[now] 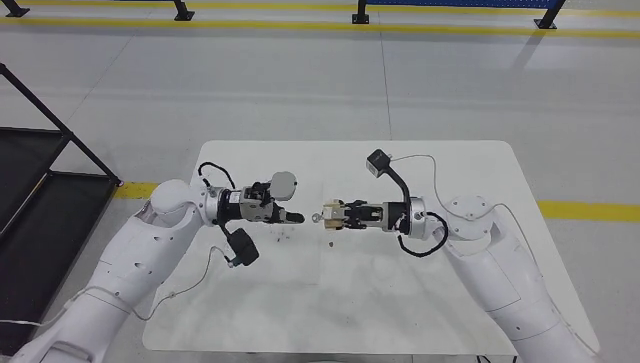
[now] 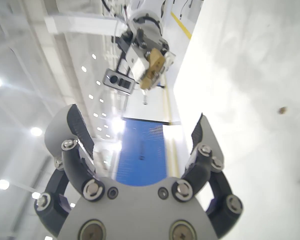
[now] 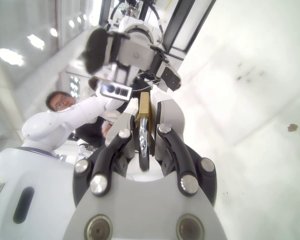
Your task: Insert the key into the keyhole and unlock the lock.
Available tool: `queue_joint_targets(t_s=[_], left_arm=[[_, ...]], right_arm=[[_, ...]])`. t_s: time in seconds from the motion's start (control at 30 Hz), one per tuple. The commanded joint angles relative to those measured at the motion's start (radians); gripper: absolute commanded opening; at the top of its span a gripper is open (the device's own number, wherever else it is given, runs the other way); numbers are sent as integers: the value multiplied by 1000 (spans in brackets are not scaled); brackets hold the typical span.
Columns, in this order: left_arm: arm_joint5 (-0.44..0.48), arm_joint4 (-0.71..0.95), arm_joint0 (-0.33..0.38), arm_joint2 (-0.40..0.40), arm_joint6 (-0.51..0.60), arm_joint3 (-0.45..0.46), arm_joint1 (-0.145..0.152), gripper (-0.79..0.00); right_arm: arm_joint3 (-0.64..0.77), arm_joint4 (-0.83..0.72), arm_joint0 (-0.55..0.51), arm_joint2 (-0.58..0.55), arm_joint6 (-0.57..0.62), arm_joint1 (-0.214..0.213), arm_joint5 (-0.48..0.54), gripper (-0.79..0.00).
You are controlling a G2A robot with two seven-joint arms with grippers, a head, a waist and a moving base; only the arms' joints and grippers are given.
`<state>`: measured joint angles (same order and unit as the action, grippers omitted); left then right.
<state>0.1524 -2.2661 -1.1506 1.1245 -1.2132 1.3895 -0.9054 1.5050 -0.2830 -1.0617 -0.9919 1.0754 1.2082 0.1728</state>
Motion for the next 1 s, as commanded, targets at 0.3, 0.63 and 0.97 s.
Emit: queue_joint_targets(t_s=[0.3, 0.63, 0.97], left_arm=[[155, 61, 15, -9, 29, -44, -1, 0], [208, 152, 4, -6, 45, -43, -5, 0], [654, 599, 17, -2, 200, -105, -16, 0]], right_arm=[[-9, -13, -5, -3, 3, -2, 15, -785], [-9, -13, -5, -3, 3, -2, 15, -785], [-9, -13, -5, -3, 3, -2, 15, -785]])
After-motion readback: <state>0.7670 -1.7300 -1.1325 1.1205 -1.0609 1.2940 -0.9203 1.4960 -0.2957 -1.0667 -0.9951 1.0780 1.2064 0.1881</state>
